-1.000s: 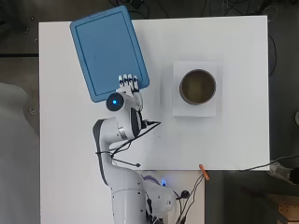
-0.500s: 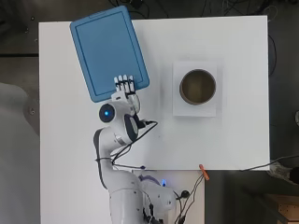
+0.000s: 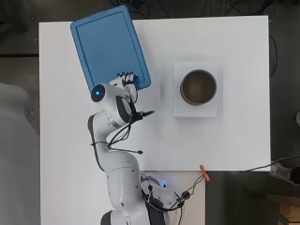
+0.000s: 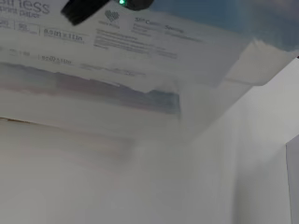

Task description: Teleoperate dual arm-hand system to remove items from a box

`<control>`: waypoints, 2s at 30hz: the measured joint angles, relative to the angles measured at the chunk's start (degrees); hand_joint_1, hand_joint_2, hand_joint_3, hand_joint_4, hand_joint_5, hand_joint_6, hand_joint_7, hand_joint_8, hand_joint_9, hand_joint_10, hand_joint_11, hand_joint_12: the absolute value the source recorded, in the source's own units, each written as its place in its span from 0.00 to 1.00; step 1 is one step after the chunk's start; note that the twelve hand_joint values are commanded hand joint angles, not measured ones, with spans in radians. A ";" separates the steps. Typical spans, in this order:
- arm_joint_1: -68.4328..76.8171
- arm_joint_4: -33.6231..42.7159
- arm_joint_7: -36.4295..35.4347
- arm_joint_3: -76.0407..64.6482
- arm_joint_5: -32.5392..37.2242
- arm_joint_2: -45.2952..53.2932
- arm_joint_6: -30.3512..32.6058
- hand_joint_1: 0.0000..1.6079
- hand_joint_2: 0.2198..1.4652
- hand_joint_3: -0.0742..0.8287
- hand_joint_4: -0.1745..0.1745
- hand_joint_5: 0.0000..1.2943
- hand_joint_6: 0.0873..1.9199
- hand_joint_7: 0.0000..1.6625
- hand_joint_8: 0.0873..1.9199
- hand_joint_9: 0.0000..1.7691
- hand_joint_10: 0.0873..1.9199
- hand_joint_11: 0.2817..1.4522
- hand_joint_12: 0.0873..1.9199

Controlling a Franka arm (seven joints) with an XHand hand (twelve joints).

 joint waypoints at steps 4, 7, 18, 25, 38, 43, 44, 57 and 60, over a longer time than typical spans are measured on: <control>0.22 2.65 -9.73 -1.30 8.12 -1.39 -0.36 0.84 0.75 0.08 0.00 0.62 0.60 0.51 0.60 0.53 0.58 0.30 0.30; 0.89 6.60 -12.76 -0.41 9.13 -3.91 -3.69 0.84 0.77 0.08 0.08 0.59 0.59 0.47 0.67 0.51 0.67 0.29 0.50; 2.39 6.56 -21.08 0.19 11.96 -9.31 2.11 0.83 0.77 0.08 0.01 0.55 0.71 0.49 0.58 0.55 0.51 0.41 0.07; 3.78 13.65 -37.47 2.02 12.21 -6.68 4.97 0.84 0.78 0.08 0.00 0.48 0.75 0.49 0.64 0.52 0.53 0.39 0.00; 8.18 10.25 -60.47 7.91 23.40 -7.57 8.08 0.83 0.81 0.08 0.00 0.37 0.90 0.44 0.67 0.54 0.53 0.46 0.00; 12.43 5.25 -70.88 4.89 36.58 -19.77 3.30 0.85 0.74 0.08 0.01 0.51 0.68 0.56 0.51 0.63 0.49 0.44 0.29; 12.90 4.96 -71.27 4.63 37.07 -21.04 1.15 0.85 0.73 0.08 0.02 0.54 0.64 0.57 0.49 0.64 0.48 0.38 0.39; 19.71 0.51 -66.72 -3.78 39.67 -41.95 -20.99 0.57 0.84 0.07 0.29 0.35 0.65 0.42 0.53 0.46 0.42 0.23 0.40; 19.35 -0.35 -60.98 -4.49 38.34 -43.06 -21.87 0.18 0.76 0.08 0.59 0.40 0.09 0.42 0.06 0.45 0.05 0.29 0.03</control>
